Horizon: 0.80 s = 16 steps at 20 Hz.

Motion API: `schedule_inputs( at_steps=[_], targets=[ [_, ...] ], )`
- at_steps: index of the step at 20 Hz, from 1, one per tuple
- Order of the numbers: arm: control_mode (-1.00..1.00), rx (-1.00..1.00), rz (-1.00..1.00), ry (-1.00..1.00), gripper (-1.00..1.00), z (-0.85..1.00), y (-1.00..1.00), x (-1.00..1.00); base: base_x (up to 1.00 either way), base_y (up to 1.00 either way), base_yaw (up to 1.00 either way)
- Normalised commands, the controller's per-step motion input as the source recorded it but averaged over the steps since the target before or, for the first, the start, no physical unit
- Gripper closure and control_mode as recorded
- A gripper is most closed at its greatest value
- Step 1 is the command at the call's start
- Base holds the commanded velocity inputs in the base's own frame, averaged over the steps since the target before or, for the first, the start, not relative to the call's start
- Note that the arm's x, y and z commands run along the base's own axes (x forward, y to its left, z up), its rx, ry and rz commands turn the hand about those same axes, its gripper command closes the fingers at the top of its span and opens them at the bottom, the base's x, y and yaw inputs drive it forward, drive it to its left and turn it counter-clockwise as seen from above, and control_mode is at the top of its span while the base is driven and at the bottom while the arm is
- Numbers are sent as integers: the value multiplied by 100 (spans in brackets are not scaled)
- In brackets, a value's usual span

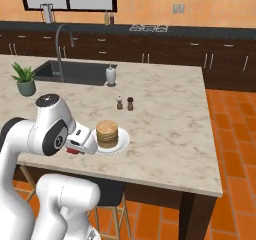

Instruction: Take the strawberry from the fridge and place it on top of the pancake, located on the dining counter.

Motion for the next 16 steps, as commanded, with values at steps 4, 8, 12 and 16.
schedule_inputs(
  at_steps=[4, 8, 12, 16],
  targets=[
    [100, 0, 0, 0, 100, 0, 0, 0, 48, 0, 0],
    [-100, 0, 5, -24, 100, 62, 0, 28, 0, 0, 0],
    [-100, 0, 0, -5, 100, 97, 8, 69, 0, 0, 0],
    [-100, -5, -3, 4, 100, 26, -1, 98, 0, 0, 0]
  ],
)
